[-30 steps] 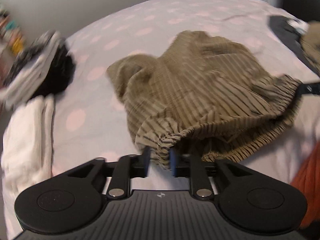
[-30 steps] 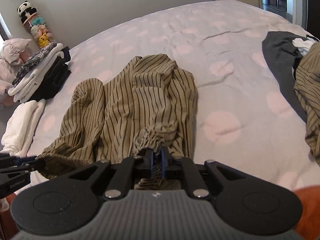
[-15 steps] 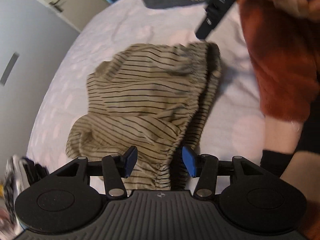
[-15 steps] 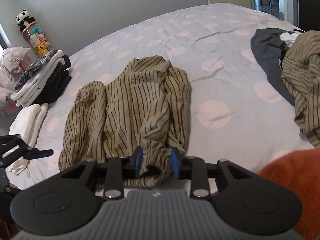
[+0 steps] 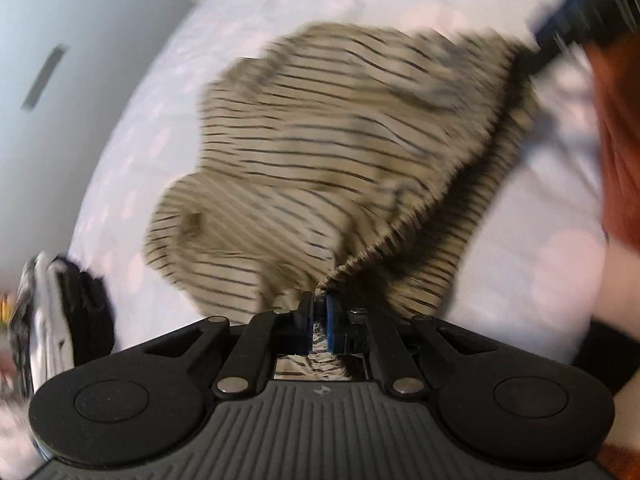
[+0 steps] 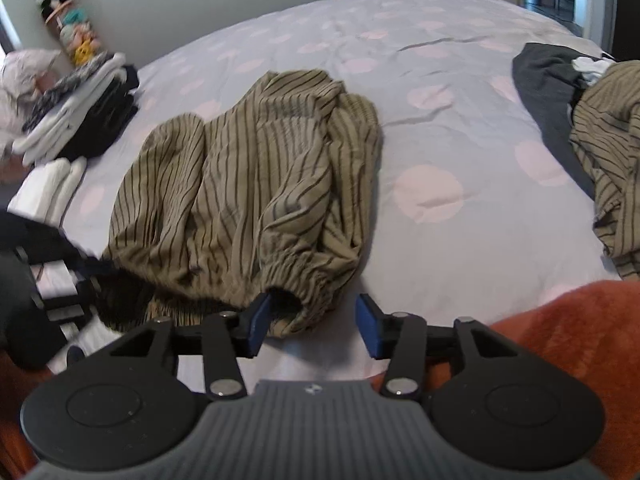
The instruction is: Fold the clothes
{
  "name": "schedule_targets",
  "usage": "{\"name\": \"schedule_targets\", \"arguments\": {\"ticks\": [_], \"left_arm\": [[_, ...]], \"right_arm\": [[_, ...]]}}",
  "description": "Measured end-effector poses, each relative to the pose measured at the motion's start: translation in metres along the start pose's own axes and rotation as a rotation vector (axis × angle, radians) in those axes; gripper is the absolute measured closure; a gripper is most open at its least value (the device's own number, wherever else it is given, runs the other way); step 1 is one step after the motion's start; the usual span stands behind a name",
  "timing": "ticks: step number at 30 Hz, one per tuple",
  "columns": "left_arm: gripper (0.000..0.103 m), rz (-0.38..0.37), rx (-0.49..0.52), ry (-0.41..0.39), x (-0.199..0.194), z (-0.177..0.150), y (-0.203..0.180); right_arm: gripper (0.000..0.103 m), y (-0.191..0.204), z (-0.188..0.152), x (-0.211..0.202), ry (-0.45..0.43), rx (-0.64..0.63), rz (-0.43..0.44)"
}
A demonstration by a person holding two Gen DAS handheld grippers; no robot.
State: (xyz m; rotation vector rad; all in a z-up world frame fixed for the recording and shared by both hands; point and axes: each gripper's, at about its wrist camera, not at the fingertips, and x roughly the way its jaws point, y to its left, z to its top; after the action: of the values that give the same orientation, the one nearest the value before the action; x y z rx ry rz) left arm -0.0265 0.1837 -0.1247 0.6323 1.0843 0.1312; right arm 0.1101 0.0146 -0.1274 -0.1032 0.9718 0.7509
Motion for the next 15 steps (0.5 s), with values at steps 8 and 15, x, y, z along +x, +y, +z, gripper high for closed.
{"name": "schedule_targets", "arguments": {"ticks": [8, 15], "left_arm": [[0.097, -0.002, -0.269, -0.047, -0.034, -0.004, 0.055], [0.097, -0.007, -0.393, -0.087, -0.049, -0.007, 0.072]], "right_arm": [[0.053, 0.014, -0.001, 0.027, 0.086, -0.004, 0.027], [0.053, 0.018, -0.004, 0.048, 0.145, 0.005, 0.031]]}}
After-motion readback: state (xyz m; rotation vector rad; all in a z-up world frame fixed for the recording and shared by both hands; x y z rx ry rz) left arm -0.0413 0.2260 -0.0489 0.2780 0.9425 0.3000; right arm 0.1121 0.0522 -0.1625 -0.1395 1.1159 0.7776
